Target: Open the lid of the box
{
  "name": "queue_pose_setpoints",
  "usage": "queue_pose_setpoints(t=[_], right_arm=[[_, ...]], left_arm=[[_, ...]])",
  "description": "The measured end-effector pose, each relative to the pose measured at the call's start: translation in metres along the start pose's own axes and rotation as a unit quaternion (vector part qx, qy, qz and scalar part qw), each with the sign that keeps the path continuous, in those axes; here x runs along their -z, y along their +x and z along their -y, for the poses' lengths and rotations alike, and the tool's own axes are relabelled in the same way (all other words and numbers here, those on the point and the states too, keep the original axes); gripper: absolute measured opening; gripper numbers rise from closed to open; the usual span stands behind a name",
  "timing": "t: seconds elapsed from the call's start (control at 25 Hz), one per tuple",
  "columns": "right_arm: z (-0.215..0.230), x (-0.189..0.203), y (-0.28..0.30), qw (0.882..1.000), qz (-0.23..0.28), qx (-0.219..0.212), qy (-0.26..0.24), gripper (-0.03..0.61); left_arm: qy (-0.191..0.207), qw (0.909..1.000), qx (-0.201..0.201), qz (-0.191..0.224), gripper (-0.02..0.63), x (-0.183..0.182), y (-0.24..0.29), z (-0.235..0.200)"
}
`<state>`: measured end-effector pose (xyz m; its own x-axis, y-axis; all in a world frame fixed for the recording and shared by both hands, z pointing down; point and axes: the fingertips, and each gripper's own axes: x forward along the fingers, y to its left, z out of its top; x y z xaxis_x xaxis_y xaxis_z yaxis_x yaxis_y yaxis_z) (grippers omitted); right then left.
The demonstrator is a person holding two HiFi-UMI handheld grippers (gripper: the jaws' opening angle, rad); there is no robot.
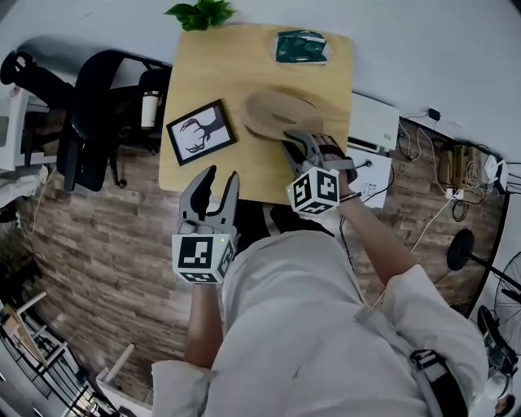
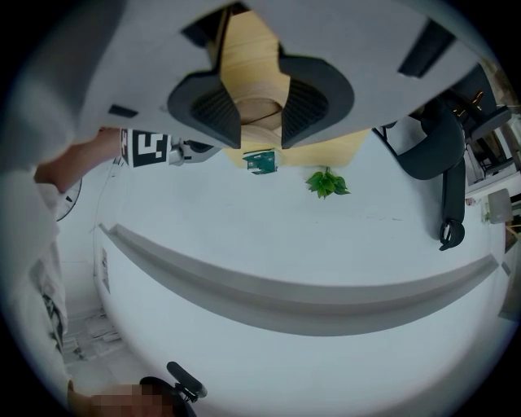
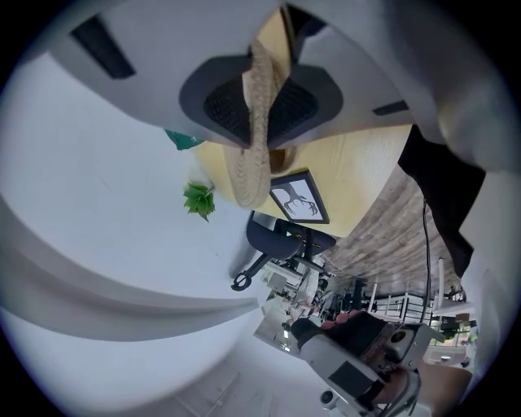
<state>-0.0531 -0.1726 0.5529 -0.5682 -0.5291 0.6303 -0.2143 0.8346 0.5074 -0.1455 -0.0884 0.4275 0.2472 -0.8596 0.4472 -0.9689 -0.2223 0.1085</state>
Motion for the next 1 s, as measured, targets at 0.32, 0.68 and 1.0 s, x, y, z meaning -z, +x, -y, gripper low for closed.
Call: queue_pose_setpoints(t=[0.32, 0.68, 1.0], right_arm=[[0.016, -0.004, -0.027, 0.999, 0.009, 0.019, 0.040, 0.060], [0.037, -0.002, -0.060, 0.995, 0.014, 0.048, 0.091, 0.061], [0.053, 0.010, -0.087, 0.985, 0.020, 0.065, 0.158, 0.061]], left_arm=[[0.005, 0.9999, 0.012, 0.008, 0.153, -0.006, 0.005, 0.009], [0.014, 0.9992, 0.036, 0.011, 0.153, -0.009, 0.013, 0.025], [0.020, 0.9976, 0.065, 0.011, 0.153, -0.010, 0.027, 0.043]])
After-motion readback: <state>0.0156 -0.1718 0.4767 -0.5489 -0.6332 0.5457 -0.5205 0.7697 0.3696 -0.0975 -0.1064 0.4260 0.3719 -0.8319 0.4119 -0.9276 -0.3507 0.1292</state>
